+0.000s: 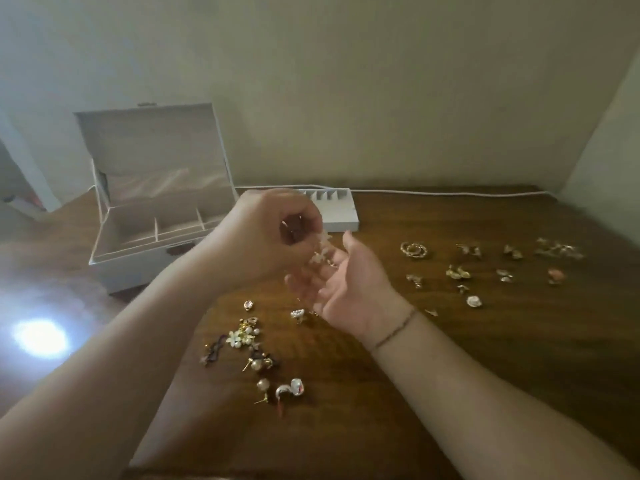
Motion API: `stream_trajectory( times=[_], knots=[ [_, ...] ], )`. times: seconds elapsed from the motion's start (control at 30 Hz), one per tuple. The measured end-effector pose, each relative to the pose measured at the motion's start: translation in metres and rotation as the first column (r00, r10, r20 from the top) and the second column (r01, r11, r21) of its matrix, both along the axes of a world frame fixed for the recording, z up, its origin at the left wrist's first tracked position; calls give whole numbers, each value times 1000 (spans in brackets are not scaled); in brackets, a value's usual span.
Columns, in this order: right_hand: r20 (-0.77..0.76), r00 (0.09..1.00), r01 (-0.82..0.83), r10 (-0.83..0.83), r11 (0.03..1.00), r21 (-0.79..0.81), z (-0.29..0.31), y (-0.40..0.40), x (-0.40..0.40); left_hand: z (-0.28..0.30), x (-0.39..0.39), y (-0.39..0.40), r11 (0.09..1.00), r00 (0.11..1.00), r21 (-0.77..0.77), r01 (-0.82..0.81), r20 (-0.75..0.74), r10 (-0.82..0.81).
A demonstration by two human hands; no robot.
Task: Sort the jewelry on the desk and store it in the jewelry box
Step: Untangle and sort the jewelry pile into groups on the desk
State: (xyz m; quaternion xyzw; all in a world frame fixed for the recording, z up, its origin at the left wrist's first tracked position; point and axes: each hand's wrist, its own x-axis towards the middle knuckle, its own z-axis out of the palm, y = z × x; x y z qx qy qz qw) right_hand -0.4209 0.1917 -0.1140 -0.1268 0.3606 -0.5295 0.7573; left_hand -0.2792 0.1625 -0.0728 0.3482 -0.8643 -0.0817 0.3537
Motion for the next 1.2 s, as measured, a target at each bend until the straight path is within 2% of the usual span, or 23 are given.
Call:
stream_trajectory(
  times=[0.1, 0.17, 0.23, 0.33, 0.4, 0.43, 0.47, 0.53, 0.57, 0.6, 0.63, 0.73, 0.83, 0.9, 0.97, 1.03, 1.1, 1.2],
  knots=[
    [221, 965, 141, -142, 990, 17, 0, 2, -15, -6, -27, -4, 990, 991, -102, 101, 96, -91],
    [286, 944, 169, -163, 986, 4, -5, 4, -29, -15, -41, -5, 974, 972, -116, 195, 154, -176],
    [224, 959, 184, -175, 983, -21, -13, 6, -47, -22, -51, -2, 960, 957, -93, 264, 150, -249],
    [23, 976, 220, -219, 971, -97, -19, 16, -91, -29, -47, -1, 953, 953, -101, 286, 133, -272],
    [-166, 922, 313, -351, 924, -218, -16, 24, -133, -32, -30, -8, 962, 955, -72, 264, 160, -250],
    [-301, 842, 355, -447, 880, -314, -15, 27, -154, -34, -19, -12, 966, 955, -61, 250, 178, -236],
    [-468, 699, 361, -541, 832, -422, -15, 29, -175, -38, -5, -17, 970, 956, -52, 236, 191, -222],
    [-749, 255, 233, -612, 790, -567, -22, 32, -208, -48, 24, -24, 979, 960, -42, 198, 213, -185],
    [-798, 58, 163, -599, 795, -585, -29, 33, -220, -54, 37, -26, 984, 961, -39, 173, 226, -160],
    [-806, -69, 112, -588, 798, -592, -36, 34, -227, -59, 51, -28, 989, 963, -32, 147, 234, -135],
    [-800, -136, 69, -584, 800, -595, -42, 34, -231, -64, 62, -29, 993, 964, -19, 119, 242, -110],
    [-792, -206, -39, -575, 813, -580, -55, 30, -231, -78, 86, -34, 998, 968, -7, 70, 244, -66],
    [-755, -333, -104, -565, 818, -565, -56, 29, -228, -85, 97, -37, 999, 984, 44, 24, 173, -31],
    [-750, -357, -124, -558, 823, -554, -56, 32, -228, -87, 100, -38, 998, 992, 56, -12, 123, 5],
    [-656, -450, -196, -606, 783, -590, -57, 33, -228, -87, 102, -40, 997, 997, 60, -39, 76, 34],
    [-520, -521, -340, -677, 724, -601, -54, 34, -226, -87, 101, -41, 996, 997, 73, -57, 57, 53],
    [-501, -539, -465, -678, 735, -494, -50, 34, -219, -89, 101, -41, 995, 995, 68, -76, 68, 71],
    [-597, -598, -504, -535, 830, -238, -51, 29, -204, -88, 102, -40, 991, 993, 85, -100, 70, 94]
  ],
)
